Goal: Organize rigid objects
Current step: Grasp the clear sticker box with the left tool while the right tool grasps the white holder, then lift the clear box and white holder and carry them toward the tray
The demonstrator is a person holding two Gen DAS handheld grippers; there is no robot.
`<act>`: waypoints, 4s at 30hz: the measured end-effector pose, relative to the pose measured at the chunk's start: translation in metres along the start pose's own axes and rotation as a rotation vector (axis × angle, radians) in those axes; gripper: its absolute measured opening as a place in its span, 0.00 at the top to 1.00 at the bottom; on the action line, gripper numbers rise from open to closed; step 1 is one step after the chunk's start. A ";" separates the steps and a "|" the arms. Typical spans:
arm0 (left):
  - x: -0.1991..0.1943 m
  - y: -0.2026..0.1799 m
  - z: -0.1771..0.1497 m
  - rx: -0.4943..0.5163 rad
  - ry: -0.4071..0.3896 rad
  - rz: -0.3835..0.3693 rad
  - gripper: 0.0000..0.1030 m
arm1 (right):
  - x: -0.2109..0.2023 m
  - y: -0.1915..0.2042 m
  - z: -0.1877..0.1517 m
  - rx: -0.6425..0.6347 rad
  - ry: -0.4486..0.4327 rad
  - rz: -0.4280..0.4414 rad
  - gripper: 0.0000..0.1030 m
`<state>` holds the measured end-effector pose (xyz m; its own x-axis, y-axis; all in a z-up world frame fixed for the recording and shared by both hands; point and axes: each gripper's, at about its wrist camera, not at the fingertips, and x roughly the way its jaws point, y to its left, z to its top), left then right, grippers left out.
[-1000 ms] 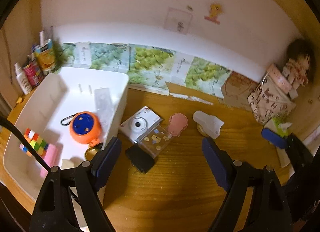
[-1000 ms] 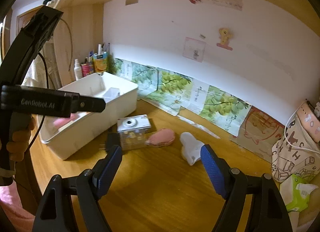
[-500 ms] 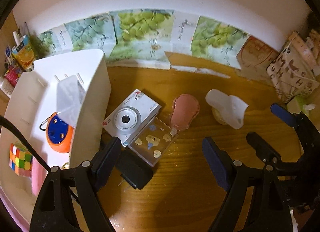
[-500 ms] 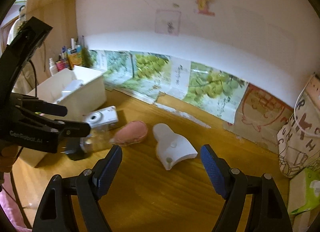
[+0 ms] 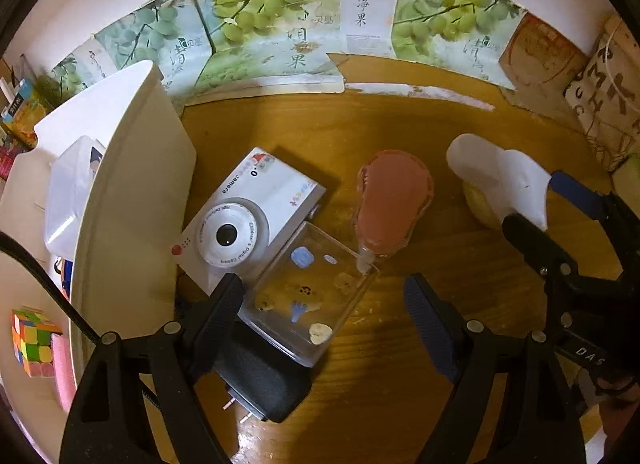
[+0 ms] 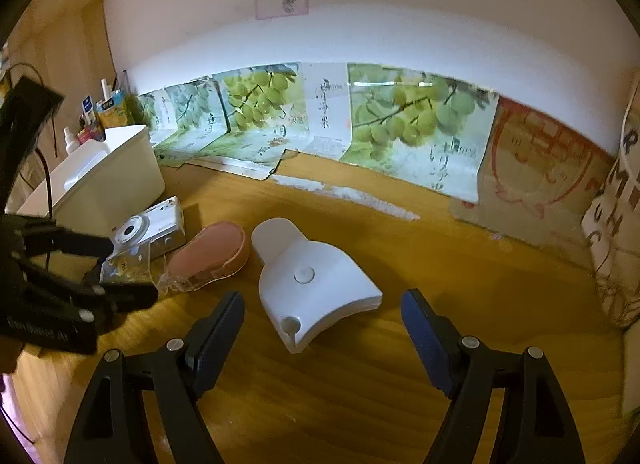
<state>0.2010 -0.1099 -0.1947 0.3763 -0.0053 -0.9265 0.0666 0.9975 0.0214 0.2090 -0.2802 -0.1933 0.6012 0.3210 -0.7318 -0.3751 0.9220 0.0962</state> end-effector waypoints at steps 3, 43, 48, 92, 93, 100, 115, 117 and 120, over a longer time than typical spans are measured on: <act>0.001 -0.001 0.001 0.018 -0.010 0.001 0.17 | 0.003 0.001 0.000 0.010 -0.008 -0.005 0.21; -0.005 -0.006 -0.003 0.010 -0.030 -0.044 0.42 | 0.011 0.004 0.006 0.053 0.038 0.001 0.35; -0.012 -0.007 -0.011 -0.010 -0.049 -0.084 0.42 | 0.001 0.003 0.006 0.037 0.034 -0.001 0.35; -0.166 0.015 -0.111 -0.189 -0.305 -0.253 0.42 | -0.118 0.063 -0.014 -0.070 0.058 0.078 0.35; -0.170 0.018 -0.113 -0.199 -0.318 -0.255 0.42 | -0.121 0.066 -0.015 -0.079 0.057 0.080 0.35; -0.188 0.040 -0.123 -0.216 -0.375 -0.261 0.42 | -0.135 0.085 -0.018 -0.104 0.045 0.108 0.35; -0.211 0.111 -0.121 -0.158 -0.417 -0.274 0.42 | -0.151 0.169 0.010 -0.101 -0.044 0.145 0.35; -0.214 0.122 -0.119 -0.144 -0.426 -0.279 0.42 | -0.151 0.180 0.014 -0.101 -0.048 0.131 0.35; -0.215 0.136 -0.116 -0.127 -0.429 -0.274 0.42 | -0.149 0.197 0.021 -0.086 -0.063 0.120 0.35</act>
<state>0.0222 0.0354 -0.0364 0.7072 -0.2686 -0.6540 0.1134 0.9561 -0.2701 0.0606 -0.1423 -0.0510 0.5902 0.4432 -0.6747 -0.5044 0.8550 0.1204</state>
